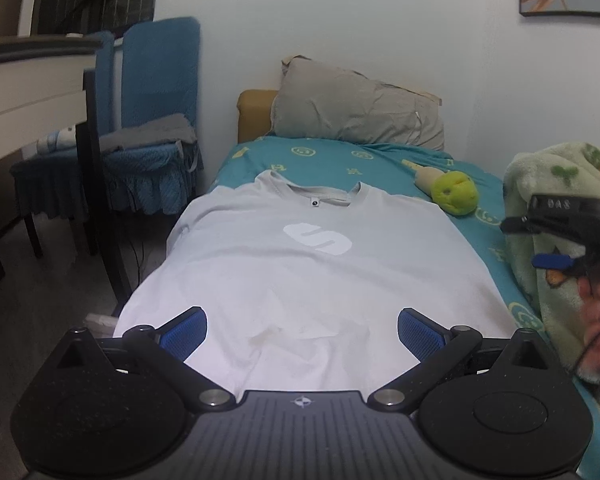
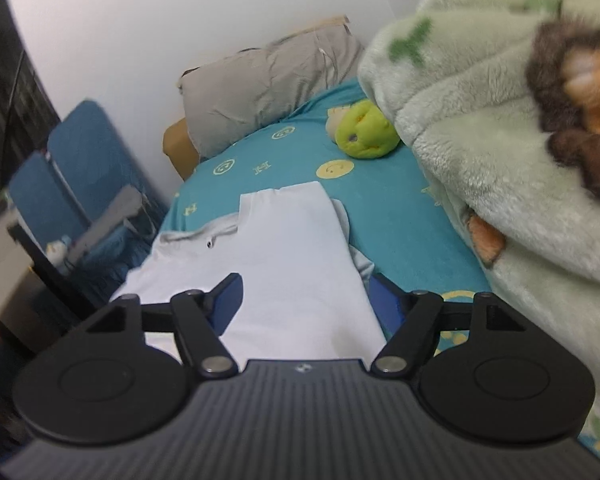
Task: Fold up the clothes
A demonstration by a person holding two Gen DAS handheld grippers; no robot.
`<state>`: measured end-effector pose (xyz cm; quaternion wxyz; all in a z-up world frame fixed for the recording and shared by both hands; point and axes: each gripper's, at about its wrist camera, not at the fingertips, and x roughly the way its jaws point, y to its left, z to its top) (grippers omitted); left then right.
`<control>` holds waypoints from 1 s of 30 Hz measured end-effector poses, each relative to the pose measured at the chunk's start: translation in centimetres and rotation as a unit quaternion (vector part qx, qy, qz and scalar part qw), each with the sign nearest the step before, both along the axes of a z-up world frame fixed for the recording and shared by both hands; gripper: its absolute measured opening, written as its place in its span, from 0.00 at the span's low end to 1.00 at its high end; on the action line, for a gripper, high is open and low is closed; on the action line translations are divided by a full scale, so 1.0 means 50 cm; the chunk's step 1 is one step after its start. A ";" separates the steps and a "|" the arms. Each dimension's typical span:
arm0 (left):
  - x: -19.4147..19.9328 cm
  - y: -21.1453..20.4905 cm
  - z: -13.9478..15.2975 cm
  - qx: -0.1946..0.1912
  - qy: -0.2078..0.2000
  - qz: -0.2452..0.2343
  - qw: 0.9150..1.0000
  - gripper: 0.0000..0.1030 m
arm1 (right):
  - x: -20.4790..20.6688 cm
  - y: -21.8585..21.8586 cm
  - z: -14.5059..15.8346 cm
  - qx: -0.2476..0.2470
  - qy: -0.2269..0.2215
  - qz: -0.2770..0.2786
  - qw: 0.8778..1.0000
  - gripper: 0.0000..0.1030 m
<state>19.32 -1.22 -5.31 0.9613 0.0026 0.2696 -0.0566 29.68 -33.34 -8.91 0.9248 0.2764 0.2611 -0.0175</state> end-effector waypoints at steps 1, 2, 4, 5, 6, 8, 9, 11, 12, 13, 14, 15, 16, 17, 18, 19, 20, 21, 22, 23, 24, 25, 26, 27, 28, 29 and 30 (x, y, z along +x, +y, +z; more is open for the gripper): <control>0.000 -0.006 -0.003 0.006 -0.003 -0.004 1.000 1.00 | 0.017 -0.018 -0.006 0.017 0.004 0.001 1.000 0.70; 0.001 -0.012 -0.007 0.011 -0.005 -0.009 1.000 1.00 | 0.034 -0.036 -0.013 0.033 0.006 -0.001 0.999 0.70; 0.004 -0.020 -0.017 0.017 -0.004 -0.016 1.000 1.00 | 0.066 -0.070 -0.026 0.063 0.005 -0.009 0.998 0.69; 0.006 -0.024 -0.022 0.019 -0.003 -0.020 1.000 1.00 | 0.082 -0.086 -0.034 0.076 0.005 -0.017 0.997 0.68; 0.009 -0.028 -0.028 0.021 -0.002 -0.023 1.000 1.00 | 0.098 -0.098 -0.042 0.087 0.004 -0.022 0.996 0.61; 0.014 -0.034 -0.038 0.023 0.001 -0.030 0.999 1.00 | 0.128 -0.112 -0.063 0.103 0.005 -0.027 0.994 0.56; 0.019 -0.036 -0.041 0.020 0.003 -0.032 0.999 1.00 | 0.141 -0.115 -0.074 0.105 0.008 -0.031 0.994 0.51; 0.030 -0.039 -0.049 0.016 0.007 -0.037 0.999 1.00 | 0.162 -0.116 -0.094 0.105 0.015 -0.040 0.994 0.46; 0.035 -0.040 -0.052 0.014 0.006 -0.041 0.999 1.00 | 0.167 -0.113 -0.100 0.101 0.020 -0.044 0.994 0.41; 0.040 -0.041 -0.055 0.013 0.005 -0.045 0.999 1.00 | 0.171 -0.109 -0.107 0.097 0.025 -0.049 0.994 0.38; 0.045 -0.041 -0.059 0.013 0.004 -0.048 0.999 1.00 | 0.176 -0.106 -0.114 0.093 0.030 -0.053 0.994 0.34; 0.048 -0.041 -0.062 0.016 0.002 -0.052 0.999 1.00 | 0.180 -0.103 -0.121 0.089 0.035 -0.058 0.994 0.34; 0.052 -0.042 -0.064 0.019 0.000 -0.054 0.998 1.00 | 0.185 -0.100 -0.127 0.084 0.040 -0.062 0.994 0.34; 0.056 -0.042 -0.067 0.019 0.000 -0.056 0.998 1.00 | 0.189 -0.097 -0.134 0.080 0.045 -0.066 0.994 0.34; 0.059 -0.042 -0.070 0.018 0.001 -0.058 0.998 1.00 | 0.194 -0.094 -0.141 0.076 0.050 -0.071 0.993 0.35; 0.062 -0.041 -0.073 0.015 0.003 -0.060 0.998 1.00 | 0.198 -0.090 -0.148 0.072 0.056 -0.075 0.993 0.35; 0.065 -0.040 -0.076 0.013 0.006 -0.061 0.998 1.00 | 0.203 -0.087 -0.154 0.068 0.061 -0.080 0.993 0.36; 0.066 -0.038 -0.078 0.009 0.009 -0.060 0.998 1.00 | 0.205 -0.084 -0.158 0.072 0.065 -0.079 0.992 0.36; 0.068 -0.036 -0.080 0.006 0.012 -0.060 0.998 1.00 | 0.205 -0.080 -0.159 0.081 0.070 -0.075 0.991 0.37; 0.069 -0.034 -0.081 0.002 0.015 -0.060 0.998 1.00 | 0.205 -0.076 -0.161 0.088 0.075 -0.072 0.991 0.39; 0.070 -0.030 -0.081 -0.002 0.016 -0.059 0.998 1.00 | 0.205 -0.070 -0.162 0.091 0.080 -0.068 0.990 0.41; 0.070 -0.027 -0.081 -0.005 0.017 -0.058 0.998 1.00 | 0.206 -0.063 -0.164 0.092 0.084 -0.065 0.990 0.41; 0.069 -0.023 -0.080 -0.007 0.017 -0.056 0.998 1.00 | 0.206 -0.057 -0.166 0.093 0.088 -0.061 0.990 0.41; 0.069 -0.021 -0.079 -0.009 0.017 -0.054 0.998 1.00 | 0.205 -0.051 -0.167 0.092 0.088 -0.058 0.990 0.41; 0.069 -0.018 -0.078 -0.012 0.017 -0.052 0.998 1.00 | 0.203 -0.046 -0.168 0.095 0.086 -0.054 0.990 0.41; 0.069 -0.016 -0.077 -0.015 0.018 -0.050 0.998 1.00 | 0.202 -0.044 -0.170 0.102 0.084 -0.050 0.990 0.40; 0.070 -0.014 -0.077 -0.018 0.019 -0.048 0.998 1.00 | 0.201 -0.041 -0.171 0.108 0.082 -0.045 0.990 0.35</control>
